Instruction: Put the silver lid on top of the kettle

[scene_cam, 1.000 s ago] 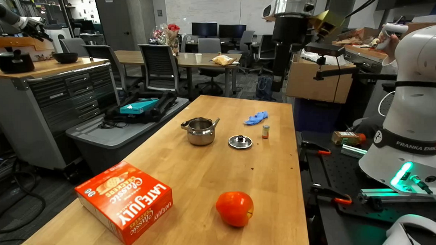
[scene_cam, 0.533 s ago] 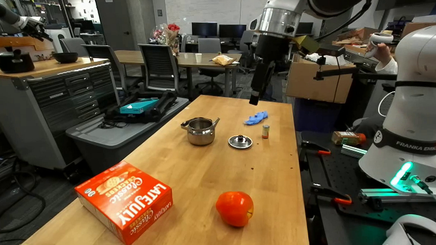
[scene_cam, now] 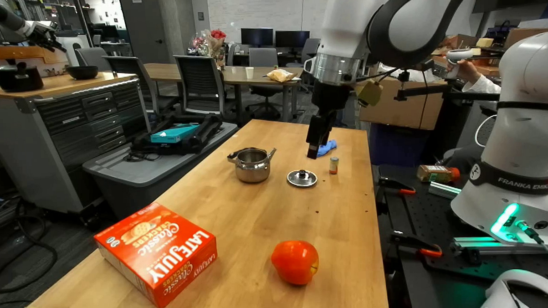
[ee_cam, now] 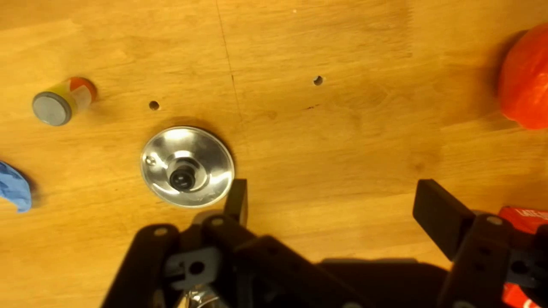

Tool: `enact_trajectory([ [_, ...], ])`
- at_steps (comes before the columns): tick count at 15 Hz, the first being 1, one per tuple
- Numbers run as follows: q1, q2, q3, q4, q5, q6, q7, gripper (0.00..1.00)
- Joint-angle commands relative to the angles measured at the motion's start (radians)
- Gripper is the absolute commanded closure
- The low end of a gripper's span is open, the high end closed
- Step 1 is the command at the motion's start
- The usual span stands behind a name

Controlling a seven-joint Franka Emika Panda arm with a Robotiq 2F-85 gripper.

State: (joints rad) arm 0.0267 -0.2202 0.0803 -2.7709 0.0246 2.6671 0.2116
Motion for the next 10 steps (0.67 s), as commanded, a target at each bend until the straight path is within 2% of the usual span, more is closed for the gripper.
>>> enact_trajectory([
  [1,-0.043,0.105,0.01,0.061,-0.075,-0.018,0.081,0.0],
  [5,-0.051,0.187,-0.014,0.121,-0.096,-0.029,0.129,0.0],
  [10,-0.041,0.265,-0.051,0.179,-0.065,-0.01,0.11,0.0],
])
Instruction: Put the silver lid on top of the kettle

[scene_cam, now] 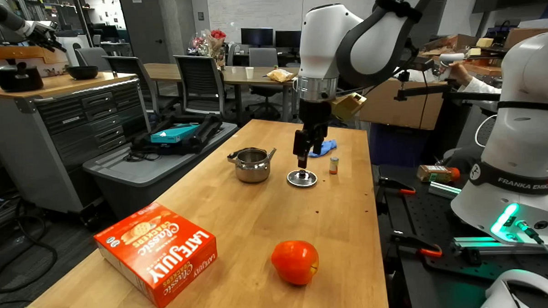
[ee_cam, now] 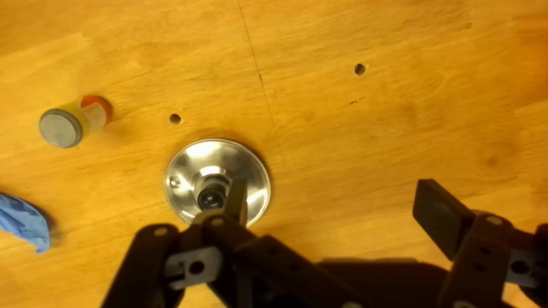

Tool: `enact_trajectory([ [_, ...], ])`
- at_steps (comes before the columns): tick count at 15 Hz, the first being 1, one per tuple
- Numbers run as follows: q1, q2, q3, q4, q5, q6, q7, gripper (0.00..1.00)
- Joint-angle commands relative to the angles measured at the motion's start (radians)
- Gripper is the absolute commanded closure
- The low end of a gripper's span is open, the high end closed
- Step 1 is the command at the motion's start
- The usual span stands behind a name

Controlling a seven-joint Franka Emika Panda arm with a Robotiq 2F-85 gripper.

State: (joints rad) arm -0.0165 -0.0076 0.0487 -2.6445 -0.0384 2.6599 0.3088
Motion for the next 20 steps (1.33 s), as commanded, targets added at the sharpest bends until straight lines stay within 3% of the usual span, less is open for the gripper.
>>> enact_trajectory([
  [1,0.004,0.066,-0.026,0.062,0.002,0.0,0.006,0.0],
  [20,-0.007,0.199,-0.149,0.134,-0.003,0.052,-0.017,0.0],
])
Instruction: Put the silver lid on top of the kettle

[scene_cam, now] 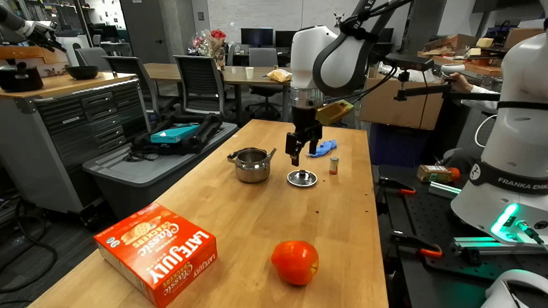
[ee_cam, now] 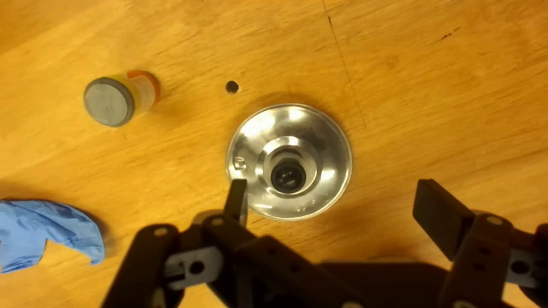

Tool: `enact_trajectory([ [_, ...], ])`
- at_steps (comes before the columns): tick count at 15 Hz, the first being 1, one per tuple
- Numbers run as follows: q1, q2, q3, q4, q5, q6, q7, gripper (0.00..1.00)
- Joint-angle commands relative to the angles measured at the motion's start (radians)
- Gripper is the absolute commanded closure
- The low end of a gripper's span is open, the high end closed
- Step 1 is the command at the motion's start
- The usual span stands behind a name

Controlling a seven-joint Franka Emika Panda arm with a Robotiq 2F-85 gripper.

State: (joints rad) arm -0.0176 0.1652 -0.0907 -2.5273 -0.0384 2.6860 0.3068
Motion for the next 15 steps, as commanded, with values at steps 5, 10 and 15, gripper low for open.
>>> enact_trajectory([
  [5,-0.004,0.064,-0.012,0.016,0.009,0.055,-0.019,0.0],
  [10,0.004,0.11,-0.028,0.018,0.002,0.107,-0.006,0.0],
  [15,0.008,0.147,-0.042,0.024,0.01,0.142,-0.006,0.0],
])
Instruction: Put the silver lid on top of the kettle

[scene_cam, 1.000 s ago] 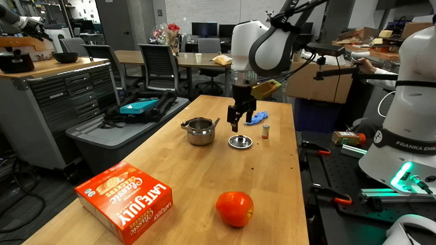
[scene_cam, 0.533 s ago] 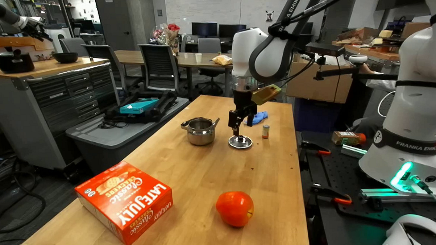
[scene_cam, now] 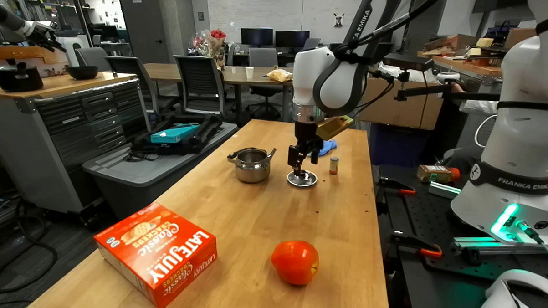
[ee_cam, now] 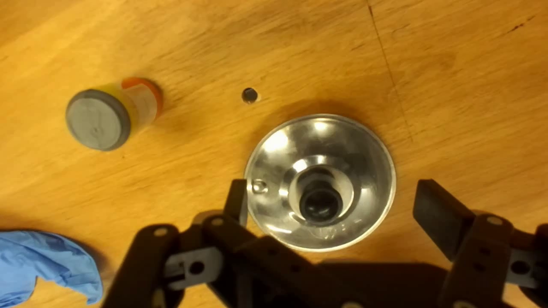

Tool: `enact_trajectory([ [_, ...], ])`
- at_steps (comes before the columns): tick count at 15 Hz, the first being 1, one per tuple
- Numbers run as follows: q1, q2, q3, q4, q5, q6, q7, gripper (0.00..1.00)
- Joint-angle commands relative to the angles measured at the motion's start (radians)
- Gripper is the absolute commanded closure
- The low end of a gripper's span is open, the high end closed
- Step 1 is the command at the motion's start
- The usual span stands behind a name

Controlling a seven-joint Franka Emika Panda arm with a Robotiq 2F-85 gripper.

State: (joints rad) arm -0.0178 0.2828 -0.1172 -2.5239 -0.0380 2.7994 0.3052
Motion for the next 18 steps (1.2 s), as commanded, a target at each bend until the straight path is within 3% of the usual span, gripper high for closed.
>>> enact_trajectory([
  [1,0.009,0.035,-0.017,0.023,0.013,0.034,-0.004,0.0],
  [4,0.009,0.047,-0.02,0.028,0.026,0.046,-0.002,0.02],
  [6,0.008,0.051,-0.02,0.031,0.035,0.05,-0.002,0.24],
  [15,0.008,0.056,-0.021,0.043,0.057,0.052,-0.001,0.92],
  [18,0.007,0.054,-0.019,0.041,0.067,0.048,-0.003,0.88],
])
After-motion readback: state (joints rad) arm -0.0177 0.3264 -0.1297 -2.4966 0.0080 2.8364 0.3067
